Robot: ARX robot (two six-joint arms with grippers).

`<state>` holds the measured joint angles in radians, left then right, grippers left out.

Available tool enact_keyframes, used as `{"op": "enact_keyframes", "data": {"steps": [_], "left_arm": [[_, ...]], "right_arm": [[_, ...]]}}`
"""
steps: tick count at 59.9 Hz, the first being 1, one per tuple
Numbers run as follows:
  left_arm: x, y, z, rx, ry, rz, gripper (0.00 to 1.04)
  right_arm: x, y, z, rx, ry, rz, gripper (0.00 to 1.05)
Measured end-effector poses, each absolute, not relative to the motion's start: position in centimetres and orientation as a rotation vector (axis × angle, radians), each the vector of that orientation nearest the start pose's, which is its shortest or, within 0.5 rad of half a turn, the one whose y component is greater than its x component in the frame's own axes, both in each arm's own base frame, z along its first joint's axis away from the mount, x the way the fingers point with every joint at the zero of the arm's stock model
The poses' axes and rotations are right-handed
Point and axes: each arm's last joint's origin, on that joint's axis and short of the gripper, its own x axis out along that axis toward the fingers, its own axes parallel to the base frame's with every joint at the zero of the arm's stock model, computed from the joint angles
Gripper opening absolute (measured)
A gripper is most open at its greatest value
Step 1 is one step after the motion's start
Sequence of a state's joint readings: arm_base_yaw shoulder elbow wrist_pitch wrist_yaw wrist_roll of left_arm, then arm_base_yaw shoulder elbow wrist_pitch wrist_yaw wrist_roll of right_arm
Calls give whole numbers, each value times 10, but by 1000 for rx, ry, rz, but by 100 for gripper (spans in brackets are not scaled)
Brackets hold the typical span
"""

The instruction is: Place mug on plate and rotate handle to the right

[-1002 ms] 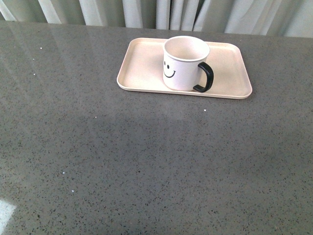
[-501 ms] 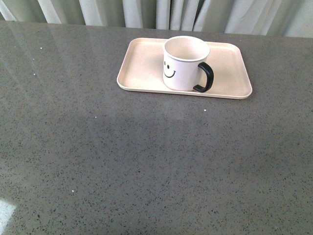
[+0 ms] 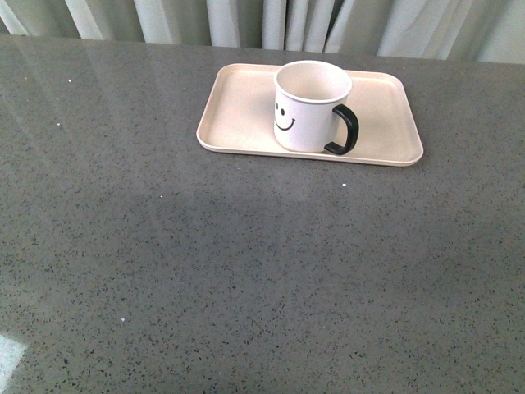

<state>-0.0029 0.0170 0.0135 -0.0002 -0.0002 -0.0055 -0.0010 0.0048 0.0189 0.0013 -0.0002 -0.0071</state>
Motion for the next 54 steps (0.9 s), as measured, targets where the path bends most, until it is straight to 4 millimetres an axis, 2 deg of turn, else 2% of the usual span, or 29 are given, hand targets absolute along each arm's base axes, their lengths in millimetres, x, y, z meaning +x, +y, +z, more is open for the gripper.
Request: {"op": "enact_keyframes", "data": {"steps": [9, 19, 22, 23, 26, 29, 33, 38, 42, 48, 54], "left_arm": [[98, 0, 167, -6, 3, -3, 3], [98, 0, 167, -6, 3, -3, 29], [98, 0, 167, -6, 3, -3, 40], [98, 0, 167, -6, 3, -3, 44], [98, 0, 167, -5, 3, -2, 56], [98, 0, 167, -5, 2, -4, 63], [98, 0, 167, -5, 2, -3, 74], [98, 0, 167, -5, 2, -3, 88], [98, 0, 167, -4, 2, -3, 97], [98, 0, 167, -4, 2, -3, 95], [98, 0, 167, -4, 2, -3, 96]], "right_arm": [[97, 0, 170, -7, -15, -1, 96], [97, 0, 170, -7, -15, -1, 96], [97, 0, 170, -7, -15, -1, 96], [97, 0, 169, -18, 10, 20, 96], [100, -3, 172, -46, 316, 199, 96], [108, -7, 178, -39, 454, 278, 96], [130, -15, 192, -43, 509, 314, 96], [169, -24, 218, -80, 485, 307, 96], [197, -27, 230, -102, 479, 293, 96], [239, -24, 238, -114, 509, 281, 96], [274, -16, 237, -121, 563, 270, 96]]}}
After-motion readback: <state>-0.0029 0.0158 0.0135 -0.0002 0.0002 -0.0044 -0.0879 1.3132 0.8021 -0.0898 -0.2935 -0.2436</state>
